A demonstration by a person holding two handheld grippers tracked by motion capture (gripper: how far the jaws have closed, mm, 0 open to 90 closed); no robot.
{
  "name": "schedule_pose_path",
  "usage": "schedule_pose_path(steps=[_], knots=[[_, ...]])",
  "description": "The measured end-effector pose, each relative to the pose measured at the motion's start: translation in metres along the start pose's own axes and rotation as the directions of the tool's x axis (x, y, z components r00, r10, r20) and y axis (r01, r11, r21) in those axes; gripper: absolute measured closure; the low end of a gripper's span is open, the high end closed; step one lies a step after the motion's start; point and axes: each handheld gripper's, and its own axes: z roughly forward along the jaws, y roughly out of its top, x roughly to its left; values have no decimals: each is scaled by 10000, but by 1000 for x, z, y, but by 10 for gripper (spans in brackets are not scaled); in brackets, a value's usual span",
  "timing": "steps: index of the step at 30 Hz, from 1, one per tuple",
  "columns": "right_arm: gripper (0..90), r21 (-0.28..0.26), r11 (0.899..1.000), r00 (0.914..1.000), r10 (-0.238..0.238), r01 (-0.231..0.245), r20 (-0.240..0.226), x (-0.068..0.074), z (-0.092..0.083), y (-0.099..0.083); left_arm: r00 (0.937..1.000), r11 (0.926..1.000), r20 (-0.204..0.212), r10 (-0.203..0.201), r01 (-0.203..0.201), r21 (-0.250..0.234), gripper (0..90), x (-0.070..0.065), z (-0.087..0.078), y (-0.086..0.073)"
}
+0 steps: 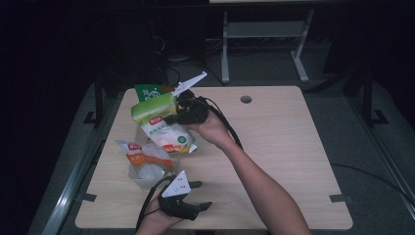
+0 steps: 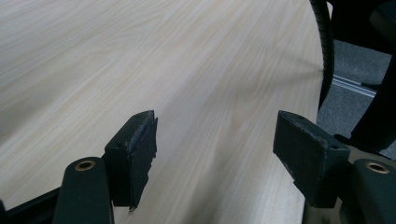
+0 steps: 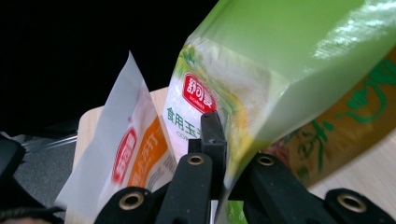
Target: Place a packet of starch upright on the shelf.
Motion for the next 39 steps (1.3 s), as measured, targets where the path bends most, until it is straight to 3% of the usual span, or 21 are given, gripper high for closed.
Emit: schedule_pose_path(steps=[8,19,21,30,37,39], knots=[[898,-1,10000,9998,-88,88,-200,2,32,7,9999,10000,145,71,-70,-33,298,-3,-1,0],[897,-210,9991,9985,366,-375,-414,1,65,-7,9998,10000,216,55,-55,20,298,-3,-1,0],[897,-353,9977,9970,566,-585,-527,0,69,-11,9997,10000,245,66,-67,48,298,-3,-1,0],[881,-299,9978,9978,583,-593,-317,-2,80,-29,9996,9999,261,102,-104,80,298,-3,0,0],[853,275,9995,9998,175,-174,-66,-3,76,-36,9993,9997,334,146,-152,178,298,-4,2,-1],[865,347,9990,9994,293,-286,-185,-4,75,-39,9992,9996,361,165,-172,203,298,-4,3,-1]])
